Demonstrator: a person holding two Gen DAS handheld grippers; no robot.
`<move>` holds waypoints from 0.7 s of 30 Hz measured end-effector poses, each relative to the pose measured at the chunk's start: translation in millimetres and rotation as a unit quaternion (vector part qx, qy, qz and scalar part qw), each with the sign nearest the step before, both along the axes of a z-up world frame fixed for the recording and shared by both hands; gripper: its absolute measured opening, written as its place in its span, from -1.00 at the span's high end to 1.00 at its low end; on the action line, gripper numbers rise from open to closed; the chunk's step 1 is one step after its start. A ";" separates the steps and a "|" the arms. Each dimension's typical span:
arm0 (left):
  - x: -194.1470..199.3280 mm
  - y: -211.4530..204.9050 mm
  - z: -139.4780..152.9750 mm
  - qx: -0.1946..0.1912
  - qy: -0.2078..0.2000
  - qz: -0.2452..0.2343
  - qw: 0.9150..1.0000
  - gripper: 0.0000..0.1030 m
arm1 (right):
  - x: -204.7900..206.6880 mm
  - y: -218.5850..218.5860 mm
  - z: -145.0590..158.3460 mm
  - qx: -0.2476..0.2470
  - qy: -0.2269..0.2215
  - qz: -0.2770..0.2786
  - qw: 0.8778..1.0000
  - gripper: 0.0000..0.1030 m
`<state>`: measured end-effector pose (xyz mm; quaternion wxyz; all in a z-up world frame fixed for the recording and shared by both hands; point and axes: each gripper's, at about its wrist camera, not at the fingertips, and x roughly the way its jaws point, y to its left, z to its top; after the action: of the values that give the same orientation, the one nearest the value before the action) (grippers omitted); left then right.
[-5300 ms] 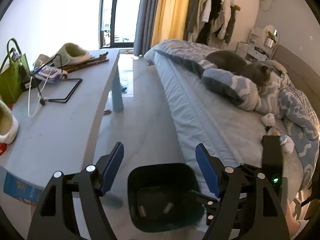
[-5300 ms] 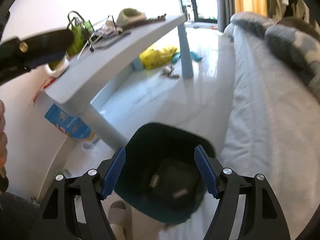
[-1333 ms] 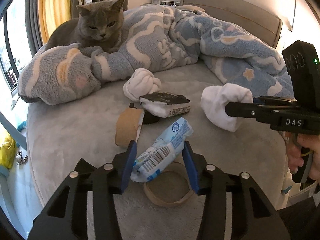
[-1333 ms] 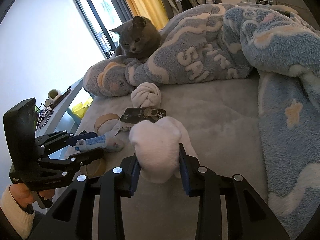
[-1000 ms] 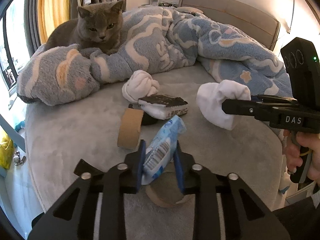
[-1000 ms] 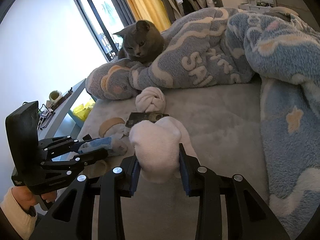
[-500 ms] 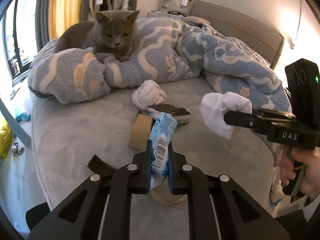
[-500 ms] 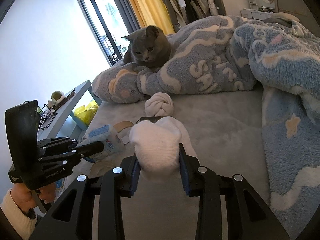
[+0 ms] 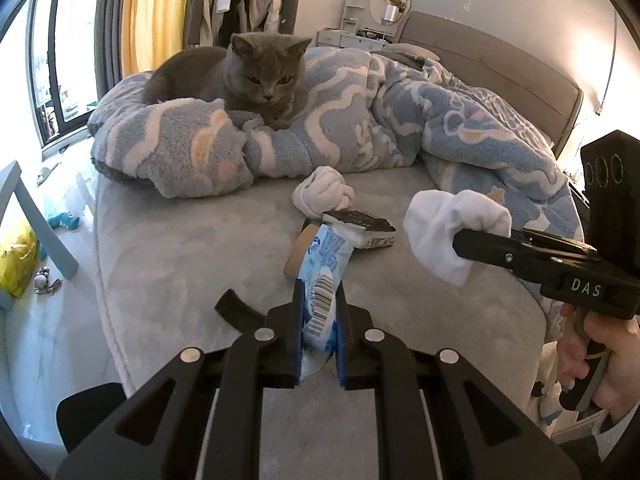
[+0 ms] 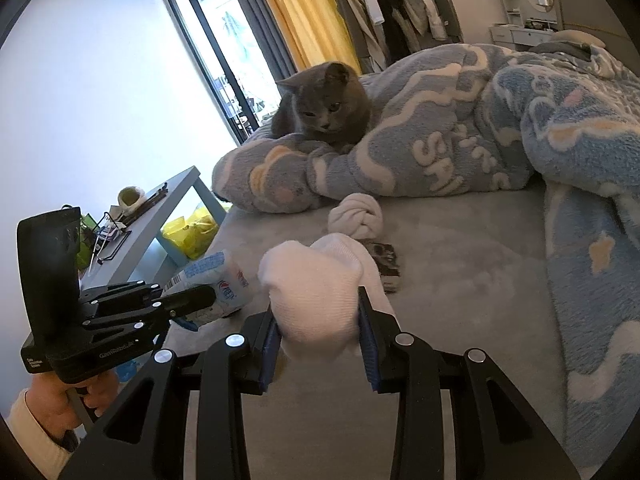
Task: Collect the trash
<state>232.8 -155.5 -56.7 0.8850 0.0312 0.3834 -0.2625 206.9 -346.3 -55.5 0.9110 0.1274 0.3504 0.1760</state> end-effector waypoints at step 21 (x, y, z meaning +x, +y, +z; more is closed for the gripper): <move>-32.1 62.1 9.5 0.023 0.003 0.050 0.998 0.73 | -15.0 76.5 11.2 0.008 -0.015 0.052 0.999 0.32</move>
<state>200.7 -93.4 -47.3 0.8951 0.0320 0.3928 -0.2086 192.0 -269.8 -44.3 0.9048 0.1136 0.3413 0.2278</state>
